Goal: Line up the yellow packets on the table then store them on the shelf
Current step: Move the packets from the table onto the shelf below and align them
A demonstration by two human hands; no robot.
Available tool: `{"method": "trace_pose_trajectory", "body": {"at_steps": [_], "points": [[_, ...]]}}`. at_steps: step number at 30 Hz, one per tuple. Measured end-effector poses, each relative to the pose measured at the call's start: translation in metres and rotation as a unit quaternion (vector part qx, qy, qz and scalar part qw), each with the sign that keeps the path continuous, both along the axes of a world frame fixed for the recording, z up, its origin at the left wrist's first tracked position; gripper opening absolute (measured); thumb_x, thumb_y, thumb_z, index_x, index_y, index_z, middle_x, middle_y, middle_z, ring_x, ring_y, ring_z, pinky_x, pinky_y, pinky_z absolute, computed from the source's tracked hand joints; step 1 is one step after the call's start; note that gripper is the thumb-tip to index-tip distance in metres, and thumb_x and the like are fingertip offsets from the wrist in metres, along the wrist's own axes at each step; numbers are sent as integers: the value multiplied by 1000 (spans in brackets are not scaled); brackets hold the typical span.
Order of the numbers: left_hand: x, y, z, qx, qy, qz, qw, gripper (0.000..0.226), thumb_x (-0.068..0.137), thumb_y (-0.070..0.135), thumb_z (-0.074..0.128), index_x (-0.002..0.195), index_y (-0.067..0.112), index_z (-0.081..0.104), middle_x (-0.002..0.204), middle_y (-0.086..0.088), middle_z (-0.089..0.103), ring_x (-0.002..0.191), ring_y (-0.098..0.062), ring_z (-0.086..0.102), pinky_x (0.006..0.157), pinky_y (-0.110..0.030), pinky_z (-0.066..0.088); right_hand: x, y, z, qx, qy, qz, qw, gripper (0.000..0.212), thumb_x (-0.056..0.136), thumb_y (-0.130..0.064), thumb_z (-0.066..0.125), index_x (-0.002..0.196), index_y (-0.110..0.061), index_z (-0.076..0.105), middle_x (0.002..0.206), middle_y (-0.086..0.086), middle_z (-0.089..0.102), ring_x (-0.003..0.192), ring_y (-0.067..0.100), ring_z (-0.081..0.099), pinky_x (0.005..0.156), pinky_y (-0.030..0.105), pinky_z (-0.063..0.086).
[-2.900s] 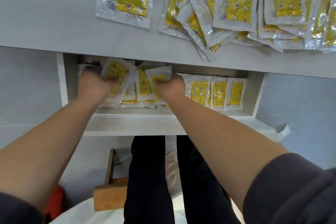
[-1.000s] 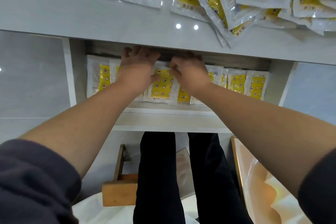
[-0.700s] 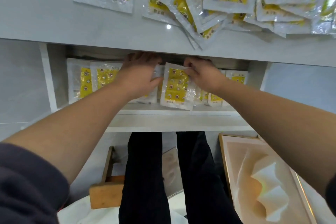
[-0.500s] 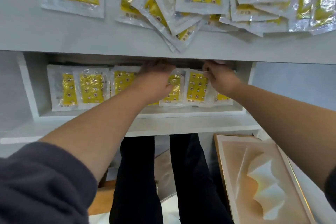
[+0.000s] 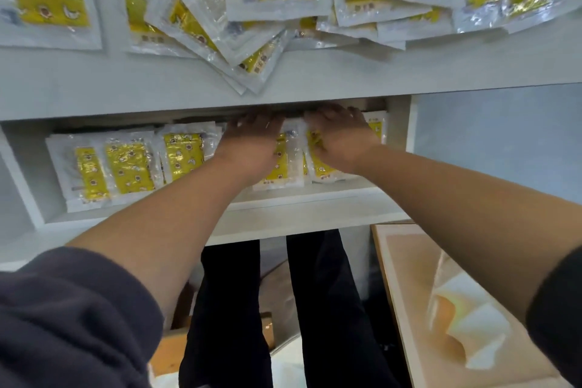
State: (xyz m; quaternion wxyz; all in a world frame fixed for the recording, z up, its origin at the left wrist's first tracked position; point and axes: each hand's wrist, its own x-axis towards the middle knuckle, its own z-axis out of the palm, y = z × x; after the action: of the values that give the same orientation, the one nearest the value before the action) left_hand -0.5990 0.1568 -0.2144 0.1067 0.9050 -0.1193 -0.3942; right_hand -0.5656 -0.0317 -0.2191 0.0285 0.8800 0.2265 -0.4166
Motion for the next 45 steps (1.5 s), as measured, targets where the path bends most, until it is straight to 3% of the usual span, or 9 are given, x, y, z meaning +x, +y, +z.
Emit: {"method": "trace_pose_trajectory", "body": {"at_steps": [8,13,17,21,28,34,38,43,45], "points": [[23,-35,100,-46,6,13,999,16,92,27,44,98,19,57,95,-3,63,87,-28,61,61,-33,41,10,-15,92,70,67,-166,981,32,94,-26,44,120,-16,60,116,9,63,104,29,59,82,36,49],[72,-97,155,-100,-67,92,989,17,95,25,42,97,20,59,89,2,63,80,-23,57,64,-36,48,54,-82,147,123,-86,-385,910,17,91,-21,48,101,-19,61,100,3,63,90,22,58,80,37,49],[132,-149,168,-103,-150,142,973,15,93,24,51,104,17,59,105,-2,56,97,-22,53,77,-37,47,115,-144,159,53,-212,-491,844,34,89,-24,55,123,-18,52,128,5,47,118,25,47,94,41,38],[189,-188,157,-30,-182,120,975,55,84,43,63,129,16,46,129,-7,45,121,-27,43,96,-43,34,167,-184,147,-3,-182,-590,787,60,87,-37,60,138,-19,36,140,6,39,129,26,40,98,45,35],[241,-226,131,65,-126,76,987,96,64,66,74,134,11,36,131,-10,43,122,-30,41,102,-50,29,211,-207,131,-24,-154,-601,784,86,71,-56,76,135,-17,35,135,4,44,126,26,46,101,46,35],[264,-217,136,13,-96,106,990,54,73,52,75,106,18,50,106,-4,53,104,-26,49,95,-45,29,216,-224,129,-12,-101,-618,779,87,60,-63,80,124,-15,47,126,6,48,117,26,51,100,47,42],[262,-214,145,-61,-77,99,990,40,81,43,71,94,19,42,92,1,53,90,-24,48,90,-39,28,210,-218,135,46,-148,-588,794,44,79,-44,72,109,-17,51,103,-4,56,92,16,54,94,41,45],[247,-202,159,-193,-34,201,960,33,83,29,73,93,19,43,94,0,53,83,-22,49,69,-29,38,202,-220,158,292,-134,-669,670,21,84,-20,69,101,-18,57,89,-8,65,81,8,65,74,26,55],[246,-197,162,-209,-38,226,951,32,83,27,73,94,18,45,93,-1,54,80,-20,48,61,-28,37,203,-226,165,380,-57,-724,573,13,87,-12,68,99,-13,64,90,-1,70,82,14,70,76,32,58]]}}
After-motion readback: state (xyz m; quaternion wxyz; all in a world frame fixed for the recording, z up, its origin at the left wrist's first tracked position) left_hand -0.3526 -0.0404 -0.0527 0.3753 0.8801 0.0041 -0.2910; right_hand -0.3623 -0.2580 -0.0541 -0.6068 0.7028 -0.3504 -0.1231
